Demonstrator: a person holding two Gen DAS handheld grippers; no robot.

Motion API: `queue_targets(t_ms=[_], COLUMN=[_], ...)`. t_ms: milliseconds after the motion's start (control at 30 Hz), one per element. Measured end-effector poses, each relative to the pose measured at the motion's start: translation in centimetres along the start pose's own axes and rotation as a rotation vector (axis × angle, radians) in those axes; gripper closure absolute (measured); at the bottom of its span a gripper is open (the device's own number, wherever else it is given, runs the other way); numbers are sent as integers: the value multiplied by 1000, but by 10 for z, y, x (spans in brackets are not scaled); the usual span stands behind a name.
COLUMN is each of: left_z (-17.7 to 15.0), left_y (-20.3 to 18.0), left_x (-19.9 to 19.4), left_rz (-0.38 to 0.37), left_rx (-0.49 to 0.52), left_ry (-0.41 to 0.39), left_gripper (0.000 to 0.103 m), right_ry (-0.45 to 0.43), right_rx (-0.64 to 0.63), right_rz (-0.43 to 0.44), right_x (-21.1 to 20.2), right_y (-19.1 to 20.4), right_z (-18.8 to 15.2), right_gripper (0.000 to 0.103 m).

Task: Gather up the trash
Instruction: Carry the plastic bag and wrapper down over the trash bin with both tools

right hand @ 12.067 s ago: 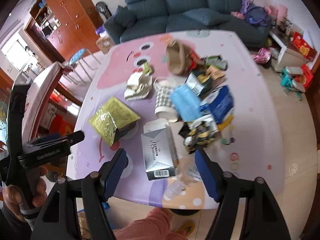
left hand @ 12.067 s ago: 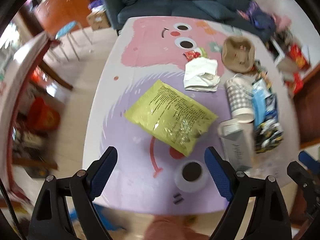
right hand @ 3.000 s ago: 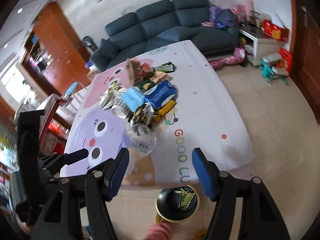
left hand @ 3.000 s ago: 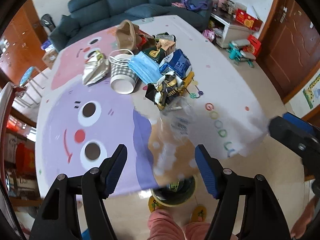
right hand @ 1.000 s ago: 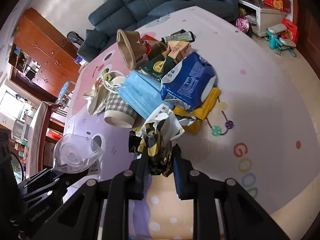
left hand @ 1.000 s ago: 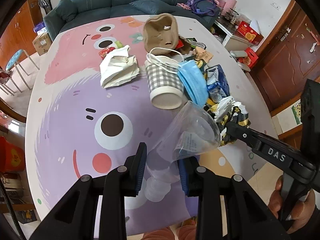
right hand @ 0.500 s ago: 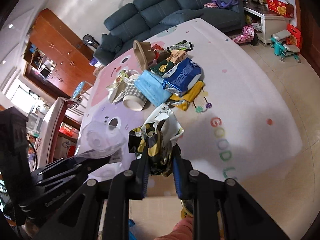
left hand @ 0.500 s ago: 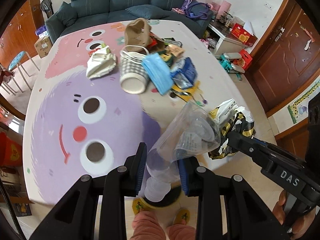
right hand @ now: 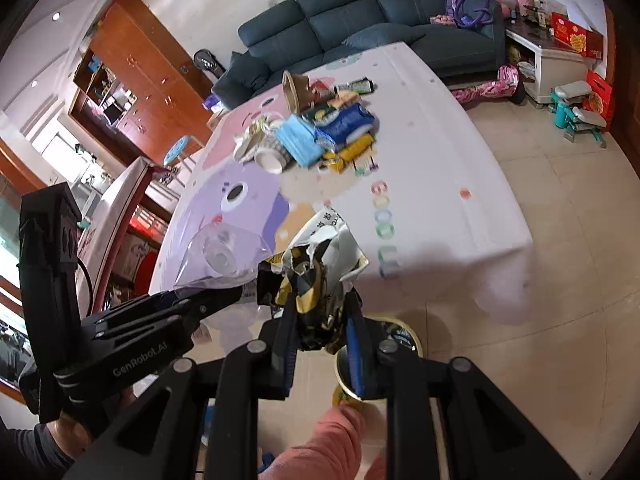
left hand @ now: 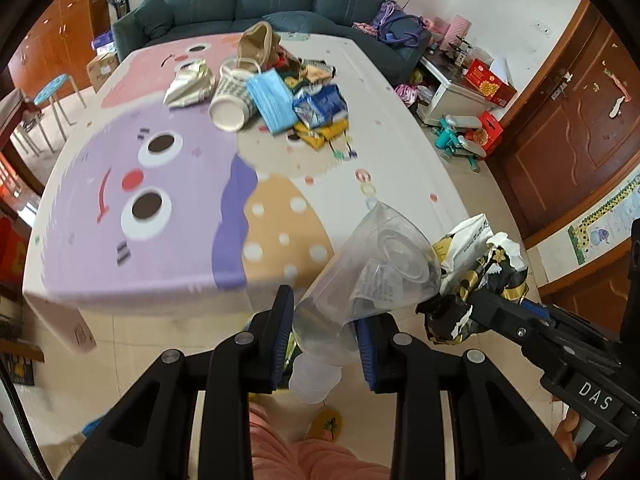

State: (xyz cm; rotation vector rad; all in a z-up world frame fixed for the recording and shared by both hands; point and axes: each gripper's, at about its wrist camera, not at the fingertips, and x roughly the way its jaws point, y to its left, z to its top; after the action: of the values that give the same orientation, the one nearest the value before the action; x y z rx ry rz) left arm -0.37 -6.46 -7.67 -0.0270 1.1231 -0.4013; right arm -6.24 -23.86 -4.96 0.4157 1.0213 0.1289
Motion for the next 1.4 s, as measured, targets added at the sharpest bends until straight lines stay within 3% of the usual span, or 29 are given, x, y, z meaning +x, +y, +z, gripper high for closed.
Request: queue_targets(t_ms=[233, 467, 800, 1000, 1267, 1333, 1400], left_z=[-34, -60, -101, -129, -153, -157, -159], left_y=[-3, 8, 42, 65, 80, 81, 84], left_x=[18, 53, 149, 227, 305, 316, 321], left_rz=[40, 66, 73, 72, 75, 75, 91], left_rx=[-38, -63, -112, -125, -119, -113, -110], left_ry=[61, 114, 180, 228, 267, 271, 266], left_gripper=[75, 75, 75, 75, 74, 70, 48], right_ry=[67, 135, 213, 236, 251, 251, 251], right_rx=[34, 83, 190, 258, 294, 291, 290], right_rz=[12, 10, -47, -88, -109, -114, -115], right_x=[15, 55, 152, 221, 287, 296, 301], right_y=[-21, -35, -74, -108, -136, -138, -139], right_z=[-33, -64, -119, -148, -170, -171, -173], right_gripper=[82, 82, 82, 82, 82, 81, 81])
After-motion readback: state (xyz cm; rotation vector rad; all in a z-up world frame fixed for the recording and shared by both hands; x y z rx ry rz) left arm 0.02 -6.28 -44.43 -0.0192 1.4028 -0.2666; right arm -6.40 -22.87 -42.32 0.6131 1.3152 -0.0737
